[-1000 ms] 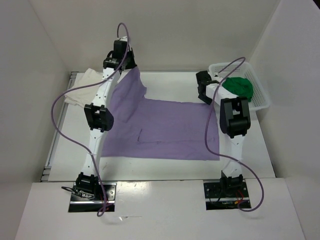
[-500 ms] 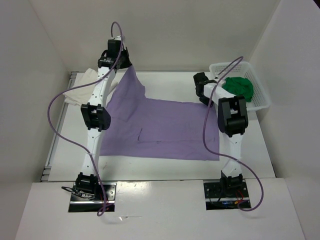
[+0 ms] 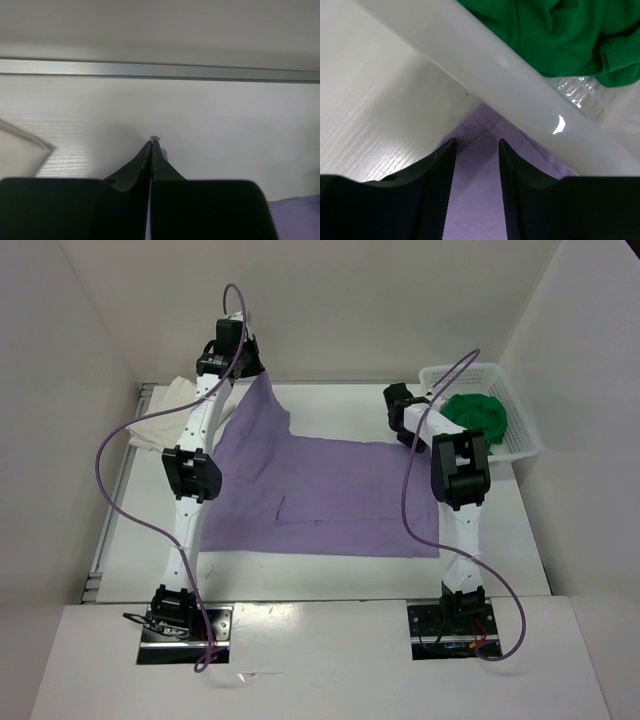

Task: Fold and stack the t-shirts
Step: Grap the side of the flattened tshirt furthest away from the robot with both arms

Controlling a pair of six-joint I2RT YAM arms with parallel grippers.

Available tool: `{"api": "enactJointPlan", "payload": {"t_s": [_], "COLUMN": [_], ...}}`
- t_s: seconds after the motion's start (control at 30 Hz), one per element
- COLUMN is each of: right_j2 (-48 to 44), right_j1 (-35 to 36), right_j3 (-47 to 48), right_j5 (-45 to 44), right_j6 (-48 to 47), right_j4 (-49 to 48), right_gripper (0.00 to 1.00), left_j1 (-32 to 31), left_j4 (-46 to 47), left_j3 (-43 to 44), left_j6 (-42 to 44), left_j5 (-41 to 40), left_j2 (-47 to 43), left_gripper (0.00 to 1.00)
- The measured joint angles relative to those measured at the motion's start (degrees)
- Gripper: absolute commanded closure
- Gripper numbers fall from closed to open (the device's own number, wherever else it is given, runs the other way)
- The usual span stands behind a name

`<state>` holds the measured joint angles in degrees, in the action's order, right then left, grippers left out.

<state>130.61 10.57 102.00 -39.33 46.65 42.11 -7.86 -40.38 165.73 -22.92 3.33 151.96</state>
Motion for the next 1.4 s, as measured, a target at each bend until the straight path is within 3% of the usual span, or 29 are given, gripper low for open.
{"api": "enactJointPlan", "payload": {"t_s": [0.03,0.23,0.37,0.43,0.5,0.6,0.8,1.17,1.4], "right_j2": [0.04,0.96,2.82,3.06,3.06,2.93,1.64,0.07,-6.25], "right_j1": [0.0,-0.02,-0.24,-0.28,-0.28,0.02,0.39,0.46,0.48], "right_j3": [0.09,1.77,4.66,4.96,5.01,4.81,2.99,1.6,-0.44], "right_j5": [-0.24,-0.15,1.05,1.81,2.01,0.92,0.57,2.12,3.32], "right_j6": [-0.22,-1.42,-2.45,-2.91,-3.06,-3.1,-3.32,-2.95,-2.8], "right_j4": [-0.13,0.66,1.16,0.85,0.85,0.98,-0.11,-2.08,-4.26], "right_gripper": [0.49,0.49,0.89,0.89,0.77,0.5,0.44,0.44,0.42], "left_j1": [0.0,-0.26,-0.42,-0.46,-0.35,0.02,1.44,3.06,4.74], "left_j4": [-0.04,-0.15,-0.42,-0.46,-0.52,-0.61,-0.83,-0.83,-0.79], "left_j3": [0.0,0.0,0.0,-0.02,-0.13,-0.28,-0.85,-1.11,-1.18], "left_j6": [0.0,0.0,0.04,0.15,0.22,0.24,0.24,0.24,0.22], "left_j5": [0.0,-0.04,-0.57,-1.01,-1.31,-1.51,-1.44,-0.81,-0.37], "left_j2": [0.0,0.0,0.0,-0.02,-0.04,-0.04,-0.46,-0.83,-0.98], "left_gripper": [1.0,1.0,1.0,1.0,1.0,1.0,1.0,1.0,1.0]}}
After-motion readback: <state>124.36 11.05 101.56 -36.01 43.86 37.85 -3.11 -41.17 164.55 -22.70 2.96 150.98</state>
